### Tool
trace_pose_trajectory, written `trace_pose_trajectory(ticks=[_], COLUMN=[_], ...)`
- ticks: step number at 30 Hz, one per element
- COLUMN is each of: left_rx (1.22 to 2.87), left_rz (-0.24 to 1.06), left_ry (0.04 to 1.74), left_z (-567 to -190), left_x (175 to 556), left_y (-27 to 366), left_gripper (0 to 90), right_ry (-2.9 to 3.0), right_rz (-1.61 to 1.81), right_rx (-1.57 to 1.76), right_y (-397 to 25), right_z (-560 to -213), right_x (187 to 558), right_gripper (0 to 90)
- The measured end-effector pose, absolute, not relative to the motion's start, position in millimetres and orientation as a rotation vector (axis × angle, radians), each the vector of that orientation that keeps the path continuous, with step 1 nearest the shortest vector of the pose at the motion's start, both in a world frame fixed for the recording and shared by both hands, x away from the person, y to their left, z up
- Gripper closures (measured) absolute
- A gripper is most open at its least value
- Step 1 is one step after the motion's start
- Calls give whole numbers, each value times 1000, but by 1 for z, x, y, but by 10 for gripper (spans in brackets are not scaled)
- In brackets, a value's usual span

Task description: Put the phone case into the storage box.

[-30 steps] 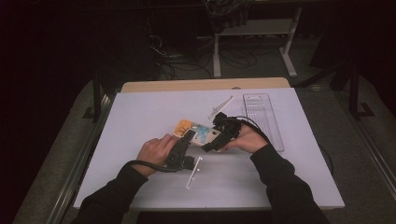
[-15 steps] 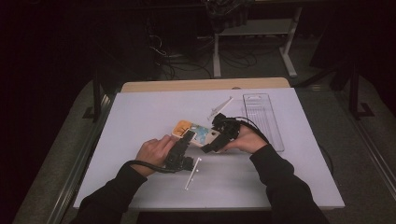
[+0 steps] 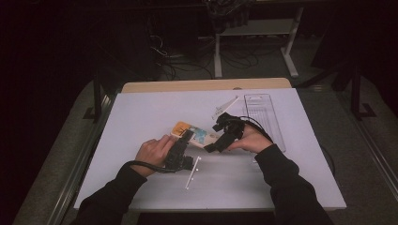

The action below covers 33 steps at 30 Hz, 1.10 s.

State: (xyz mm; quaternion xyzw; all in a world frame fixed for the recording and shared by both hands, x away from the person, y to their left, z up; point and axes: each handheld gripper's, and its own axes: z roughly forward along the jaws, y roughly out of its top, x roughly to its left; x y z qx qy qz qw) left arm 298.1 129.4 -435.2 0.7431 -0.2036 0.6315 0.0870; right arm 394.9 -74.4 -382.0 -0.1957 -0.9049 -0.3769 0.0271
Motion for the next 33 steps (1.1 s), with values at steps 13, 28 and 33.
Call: trace_pose_trajectory(ticks=[13, 28, 33], left_rx=[2256, 2316, 2324], left_rz=[1882, 1887, 1888], left_ry=[-533, -436, -415], left_z=[-433, -432, -431], left_x=[305, 312, 314], left_y=[144, 164, 167], left_gripper=[792, 792, 793], right_ry=[-2814, -2836, -2844], right_rz=[-1179, -1156, -1154], right_rx=[-598, -641, -644], right_y=[-85, -97, -100], right_z=[-378, -378, -382], right_x=[394, 393, 394], right_gripper=[0, 0, 0])
